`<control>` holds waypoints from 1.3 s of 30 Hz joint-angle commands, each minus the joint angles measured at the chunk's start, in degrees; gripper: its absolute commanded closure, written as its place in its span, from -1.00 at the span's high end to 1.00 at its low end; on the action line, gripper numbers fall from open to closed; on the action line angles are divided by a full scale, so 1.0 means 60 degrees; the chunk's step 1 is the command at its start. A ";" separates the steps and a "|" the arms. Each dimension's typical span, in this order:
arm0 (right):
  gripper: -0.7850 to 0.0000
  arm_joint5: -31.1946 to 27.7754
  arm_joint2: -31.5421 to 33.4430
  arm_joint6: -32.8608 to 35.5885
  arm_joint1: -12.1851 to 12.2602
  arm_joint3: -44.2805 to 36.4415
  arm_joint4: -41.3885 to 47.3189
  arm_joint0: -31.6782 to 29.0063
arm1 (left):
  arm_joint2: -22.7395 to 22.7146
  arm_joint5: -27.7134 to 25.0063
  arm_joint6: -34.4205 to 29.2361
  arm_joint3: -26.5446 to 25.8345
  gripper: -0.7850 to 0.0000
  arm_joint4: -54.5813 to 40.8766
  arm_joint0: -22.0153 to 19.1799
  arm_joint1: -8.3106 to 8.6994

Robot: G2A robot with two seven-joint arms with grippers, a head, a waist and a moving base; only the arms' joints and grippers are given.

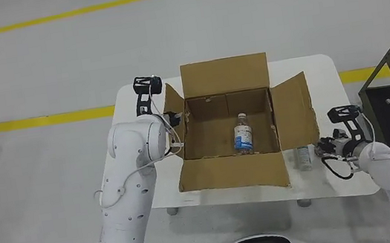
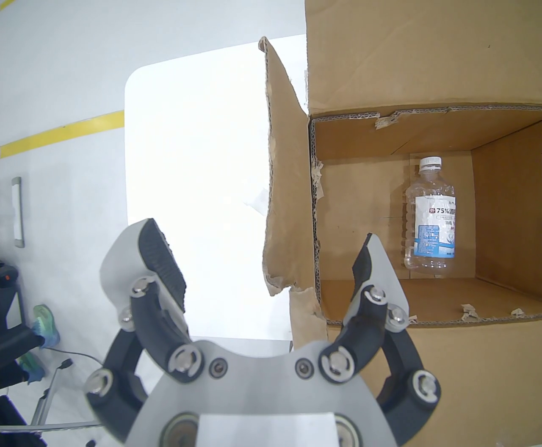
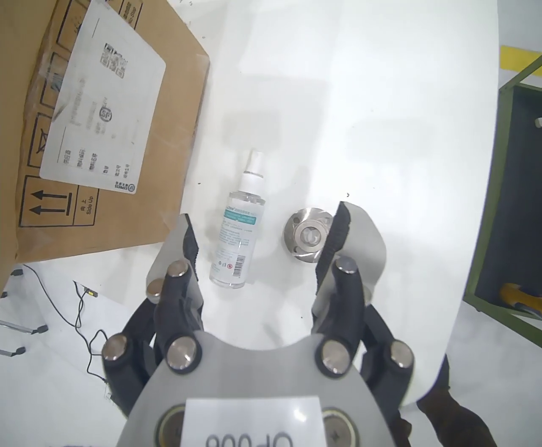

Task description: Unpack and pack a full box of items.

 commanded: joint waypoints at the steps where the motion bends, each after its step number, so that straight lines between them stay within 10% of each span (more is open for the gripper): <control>1: -1.00 -0.0006 -0.0004 0.0005 0.0000 -0.0003 -0.0004 0.0001 | 0.0000 0.0000 0.0000 0.0000 1.00 0.0000 0.0000 0.0000; 11: -1.00 0.0241 -0.0283 -0.0019 -0.0034 -0.0108 0.0197 0.0009 | 0.0000 0.0000 0.0000 0.0000 1.00 0.0000 0.0000 0.0000; 14: -0.33 0.0781 -0.0595 0.0181 -0.0079 -0.0118 0.0268 0.0137 | 0.0000 0.0000 0.0000 0.0000 1.00 0.0000 0.0000 0.0000; 19: 0.15 0.1535 -0.1095 0.0269 -0.0153 0.0217 0.0186 0.0492 | 0.0000 0.0000 0.0000 0.0000 1.00 0.0000 0.0000 0.0000; 21: 0.06 0.1795 -0.1254 0.0235 -0.0180 0.0368 0.0144 0.0621 | 0.0000 0.0000 0.0000 0.0000 1.00 0.0000 0.0000 0.0000; 24: 0.76 0.2145 -0.1476 0.0144 -0.0227 0.0576 0.0153 0.0775 | 0.0000 0.0000 0.0000 0.0000 1.00 0.0000 0.0000 0.0000; 27: 0.29 0.2246 -0.1613 0.0047 -0.0250 0.0880 0.0060 0.1005 | 0.0000 0.0000 0.0000 0.0000 1.00 0.0000 0.0000 0.0000; 39: 0.29 0.2447 -0.2392 0.0007 -0.0381 0.2046 -0.0150 0.1888 | 0.0000 0.0000 0.0000 0.0000 1.00 0.0000 0.0000 0.0000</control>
